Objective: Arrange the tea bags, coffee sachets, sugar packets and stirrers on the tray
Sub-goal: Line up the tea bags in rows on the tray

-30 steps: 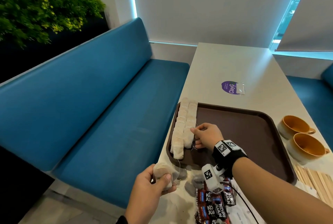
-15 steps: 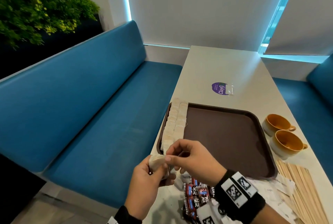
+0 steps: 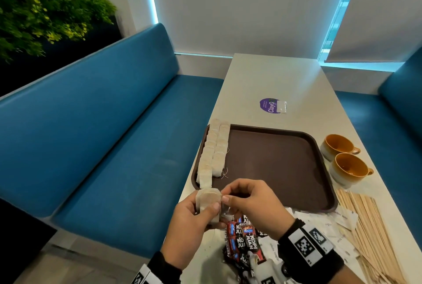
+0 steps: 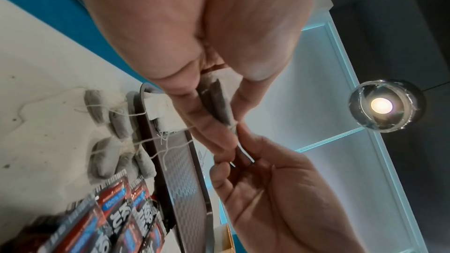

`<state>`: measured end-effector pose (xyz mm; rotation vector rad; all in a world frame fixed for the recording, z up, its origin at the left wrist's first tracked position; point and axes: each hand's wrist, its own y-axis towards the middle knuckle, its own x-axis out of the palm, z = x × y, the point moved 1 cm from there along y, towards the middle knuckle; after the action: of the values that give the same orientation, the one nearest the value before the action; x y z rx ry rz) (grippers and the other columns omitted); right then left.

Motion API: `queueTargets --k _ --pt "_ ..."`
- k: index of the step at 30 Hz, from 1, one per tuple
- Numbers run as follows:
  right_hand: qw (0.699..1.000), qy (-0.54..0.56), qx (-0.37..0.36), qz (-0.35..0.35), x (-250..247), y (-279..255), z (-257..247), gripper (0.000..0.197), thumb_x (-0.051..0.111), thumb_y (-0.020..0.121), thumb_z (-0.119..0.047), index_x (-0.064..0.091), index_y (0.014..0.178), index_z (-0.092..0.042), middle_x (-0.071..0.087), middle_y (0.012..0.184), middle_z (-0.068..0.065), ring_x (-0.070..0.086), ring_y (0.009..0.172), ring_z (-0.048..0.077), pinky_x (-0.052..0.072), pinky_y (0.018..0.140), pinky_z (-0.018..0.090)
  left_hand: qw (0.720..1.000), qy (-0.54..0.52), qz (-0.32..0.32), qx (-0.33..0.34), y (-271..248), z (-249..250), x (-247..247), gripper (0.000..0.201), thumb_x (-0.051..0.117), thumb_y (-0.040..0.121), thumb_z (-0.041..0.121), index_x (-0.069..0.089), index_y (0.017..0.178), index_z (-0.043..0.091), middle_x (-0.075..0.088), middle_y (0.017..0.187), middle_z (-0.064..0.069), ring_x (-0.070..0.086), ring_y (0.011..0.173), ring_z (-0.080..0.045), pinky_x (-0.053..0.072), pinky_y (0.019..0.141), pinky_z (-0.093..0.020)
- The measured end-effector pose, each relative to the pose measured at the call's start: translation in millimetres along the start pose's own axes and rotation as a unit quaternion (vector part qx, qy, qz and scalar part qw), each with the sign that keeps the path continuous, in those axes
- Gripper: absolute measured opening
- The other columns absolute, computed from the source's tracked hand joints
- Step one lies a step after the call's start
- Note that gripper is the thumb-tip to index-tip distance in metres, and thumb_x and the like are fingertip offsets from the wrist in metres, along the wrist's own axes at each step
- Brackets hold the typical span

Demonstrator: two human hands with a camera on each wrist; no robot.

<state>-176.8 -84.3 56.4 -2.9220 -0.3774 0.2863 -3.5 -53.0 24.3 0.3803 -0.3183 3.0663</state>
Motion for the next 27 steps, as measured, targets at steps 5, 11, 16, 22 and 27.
queueTargets --k 5,11,16,22,27 --pt "0.998 0.026 0.016 0.046 -8.4 -2.1 10.8 0.006 0.073 0.091 -0.005 0.075 0.089 -0.010 0.075 0.077 0.010 0.065 0.064 0.022 0.058 0.065 0.037 0.997 -0.058 -0.045 -0.026 -4.2 -1.0 5.5 0.034 0.050 0.095 -0.013 0.069 0.118 0.002 0.073 0.109 -0.026 0.072 0.097 -0.032 0.059 0.080 -0.040" --pt "0.997 0.063 0.019 0.042 -10.5 -8.6 11.8 0.003 0.073 0.092 -0.005 0.073 0.094 -0.007 0.073 0.079 0.012 0.067 0.066 0.024 0.059 0.066 0.037 0.998 -0.049 -0.037 -0.027 -2.4 0.1 8.2 0.027 0.055 0.096 -0.008 0.069 0.117 0.002 0.074 0.108 -0.023 0.071 0.102 -0.039 0.060 0.080 -0.036" --pt "0.996 0.069 0.002 0.058 -10.5 -11.0 12.4 0.018 0.088 0.080 -0.020 0.075 0.090 -0.012 0.074 0.083 0.015 0.066 0.065 0.019 0.056 0.063 0.031 0.997 -0.039 -0.059 -0.026 -3.7 0.4 10.3 0.025 0.064 0.091 -0.006 0.073 0.113 0.003 0.074 0.106 -0.025 0.073 0.099 -0.039 0.061 0.078 -0.036" --pt "0.997 0.047 -0.022 0.052 -13.5 -13.3 12.6 0.005 0.083 0.084 -0.018 0.080 0.088 -0.016 0.078 0.082 0.009 0.069 0.073 0.016 0.056 0.068 0.028 0.995 -0.018 -0.092 -0.013 -2.7 -3.9 9.2 0.046 0.088 0.072 0.008 0.073 0.116 0.008 0.072 0.114 -0.025 0.069 0.106 -0.037 0.054 0.098 -0.055" --pt "0.995 0.084 -0.024 0.047 -15.7 -17.3 10.8 0.010 0.079 0.087 -0.010 0.081 0.097 -0.010 0.079 0.083 0.007 0.069 0.069 0.009 0.053 0.064 0.020 0.996 -0.049 -0.076 -0.025 -3.8 -3.4 11.0 0.035 0.080 0.077 0.004 0.075 0.111 0.005 0.073 0.111 -0.024 0.072 0.099 -0.033 0.060 0.084 -0.042"
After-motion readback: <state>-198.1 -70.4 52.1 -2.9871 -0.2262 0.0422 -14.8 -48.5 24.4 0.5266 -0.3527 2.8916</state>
